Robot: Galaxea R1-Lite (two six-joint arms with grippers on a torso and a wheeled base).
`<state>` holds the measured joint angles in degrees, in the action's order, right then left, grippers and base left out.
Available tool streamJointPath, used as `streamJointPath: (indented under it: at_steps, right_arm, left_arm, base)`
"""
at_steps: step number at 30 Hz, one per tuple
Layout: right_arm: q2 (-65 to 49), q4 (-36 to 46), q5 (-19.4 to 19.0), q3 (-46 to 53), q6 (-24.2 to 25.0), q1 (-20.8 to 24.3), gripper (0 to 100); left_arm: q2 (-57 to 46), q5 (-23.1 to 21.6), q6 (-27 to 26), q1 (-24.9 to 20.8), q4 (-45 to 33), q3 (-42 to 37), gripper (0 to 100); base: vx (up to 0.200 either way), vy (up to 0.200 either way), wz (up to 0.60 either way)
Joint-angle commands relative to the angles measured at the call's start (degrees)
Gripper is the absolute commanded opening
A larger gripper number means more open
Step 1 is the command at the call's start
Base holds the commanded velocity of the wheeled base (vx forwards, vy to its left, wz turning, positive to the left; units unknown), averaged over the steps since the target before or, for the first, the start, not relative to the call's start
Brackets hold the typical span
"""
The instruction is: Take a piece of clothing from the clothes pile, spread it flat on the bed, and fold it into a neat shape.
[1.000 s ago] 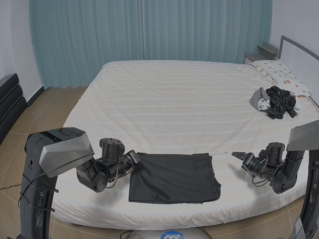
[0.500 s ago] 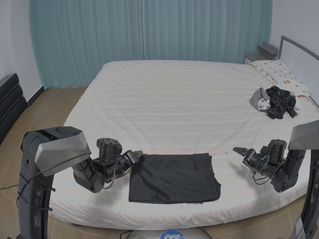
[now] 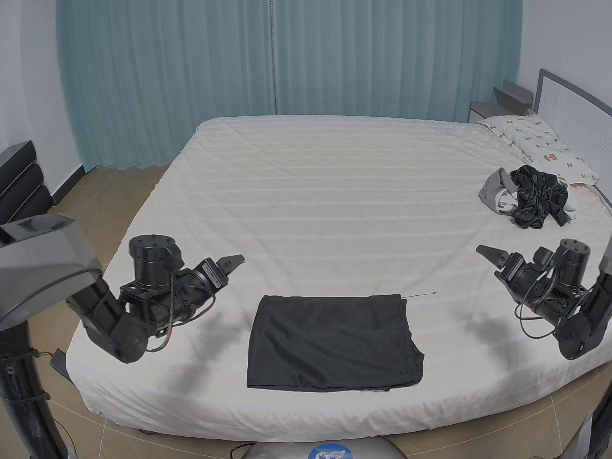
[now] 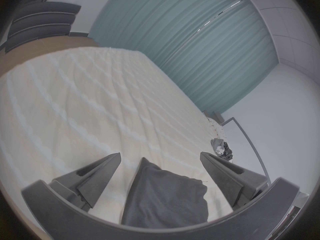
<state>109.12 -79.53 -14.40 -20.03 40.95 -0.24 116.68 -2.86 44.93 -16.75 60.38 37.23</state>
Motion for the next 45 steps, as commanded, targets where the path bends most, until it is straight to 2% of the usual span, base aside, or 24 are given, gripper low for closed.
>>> streamJointPath:
  at_steps: [1, 5, 6, 7, 8, 9, 10, 11, 12, 14, 15, 16, 17, 18, 20, 23, 24, 27, 28, 32, 37, 41, 43, 45]
  right_arm:
    - [-28.0, 8.2, -0.2, 8.4, -6.2, -0.6, 100]
    - [-43.0, 19.6, -0.5, 9.0, -9.8, -0.5, 100]
    - [-43.0, 19.6, -0.5, 9.0, -9.8, -0.5, 100]
    - [-52.1, 27.9, -1.0, 8.3, -10.9, 0.0, 100]
    - [-52.1, 27.9, -1.0, 8.3, -10.9, 0.0, 100]
    - [-60.5, 36.8, -2.2, 7.0, -11.2, 0.8, 100]
    - [-64.8, 41.8, -2.8, 5.6, -11.6, 1.0, 100]
    - [-65.4, 42.6, -2.9, 5.4, -11.7, 1.1, 100]
    - [-72.9, 53.4, -3.6, 2.6, -13.2, 2.1, 100]
    - [-78.0, 61.7, -3.8, 0.3, -14.4, 3.3, 100]
    - [-82.1, 68.7, -3.8, -1.5, -15.8, 4.7, 100]
    - [-85.1, 73.6, -3.7, -2.4, -17.3, 5.9, 100]
    - [-85.4, 74.3, -3.7, -2.6, -17.5, 6.0, 100]
    - [-89.9, 81.8, -3.5, -3.4, -21.2, 7.6, 100]
    - [-93.2, 87.2, -3.5, -3.4, -25.0, 7.3, 100]
    - [-95.3, 90.3, -3.3, -3.2, -27.7, 6.5, 100]
    - [-97.1, 92.0, -3.1, -3.0, -29.4, 4.7, 100]
    - [-97.8, 93.7, -3.0, -2.9, -30.0, -0.1, 100]
    - [-97.9, 94.1, -3.0, -2.6, -30.0, -3.0, 100]
    - [-99.3, 93.6, -3.1, -0.4, -30.2, -7.8, 100]
    - [-103.3, 93.1, -2.9, 4.7, -35.8, -8.3, 100]
    - [-103.3, 91.5, -1.2, 7.0, -37.4, -8.3, 100]
    - [-103.3, 89.6, -1.2, 8.0, -38.9, -8.3, 100]
    - [-103.2, 83.9, -2.4, 8.5, -40.5, -8.1, 100]
  left_arm:
    - [-25.1, 0.2, -5.3, 0.8, 1.1, -13.9, 100]
    - [-37.3, 1.5, -9.6, 0.8, 0.4, -19.0, 100]
    - [-37.3, 1.5, -9.6, 0.8, 0.4, -19.0, 100]
    - [-42.8, 2.9, -13.0, 0.8, 0.1, -21.2, 100]
    - [-42.8, 2.9, -13.0, 0.8, 0.1, -21.2, 100]
    - [-47.8, 5.1, -16.3, 0.8, -1.2, -21.9, 100]
    - [-50.3, 6.8, -18.1, 0.8, -3.2, -22.1, 100]
    - [-50.8, 7.1, -18.4, 0.8, -3.5, -22.1, 100]
    - [-55.8, 10.1, -21.3, 0.5, -8.9, -22.2, 100]
    - [-60.0, 11.4, -22.6, 0.2, -13.2, -22.2, 100]
    - [-63.9, 11.8, -23.1, 0.2, -16.9, -22.1, 100]
    - [-66.8, 12.1, -23.6, 0.2, -19.6, -22.0, 100]
    - [-67.2, 12.1, -23.6, 0.2, -20.0, -22.0, 100]
    - [-72.3, 12.6, -24.5, 0.4, -25.0, -21.9, 100]
    - [-77.7, 14.6, -26.0, 0.5, -30.2, -22.0, 100]
    - [-81.5, 16.2, -27.6, 0.5, -34.8, -22.0, 100]
    - [-85.9, 17.4, -30.1, 0.6, -39.0, -22.0, 100]
    - [-90.5, 18.6, -33.2, 0.8, -42.9, -22.1, 100]
    - [-92.5, 19.2, -34.2, 0.9, -44.6, -22.2, 100]
    - [-97.0, 20.0, -35.6, 0.9, -48.1, -22.6, 100]
    - [-104.0, 20.1, -37.9, 1.9, -53.2, -25.0, 100]
    - [-107.9, 20.0, -39.0, 2.2, -54.6, -27.3, 100]
    - [-108.9, 20.1, -39.6, 2.3, -54.8, -28.2, 100]
    - [-109.5, 20.0, -40.0, 2.2, -54.8, -29.1, 100]
  base:
    - [0.000, 0.000, 0.00]
    - [0.000, 0.000, 0.00]
    - [0.000, 0.000, 0.00]
    - [0.000, 0.000, 0.00]
    - [0.000, 0.000, 0.00]
    - [0.000, 0.000, 0.00]
    - [0.000, 0.000, 0.00]
    - [0.000, 0.000, 0.00]
    - [0.000, 0.000, 0.00]
    - [0.000, 0.000, 0.00]
    - [0.000, 0.000, 0.00]
    - [0.000, 0.000, 0.00]
    - [0.000, 0.000, 0.00]
    - [0.000, 0.000, 0.00]
    - [0.000, 0.000, 0.00]
    - [0.000, 0.000, 0.00]
    - [0.000, 0.000, 0.00]
    - [0.000, 0.000, 0.00]
    - [0.000, 0.000, 0.00]
    - [0.000, 0.000, 0.00]
    - [0.000, 0.000, 0.00]
    - [0.000, 0.000, 0.00]
    - [0.000, 0.000, 0.00]
    - [0.000, 0.000, 0.00]
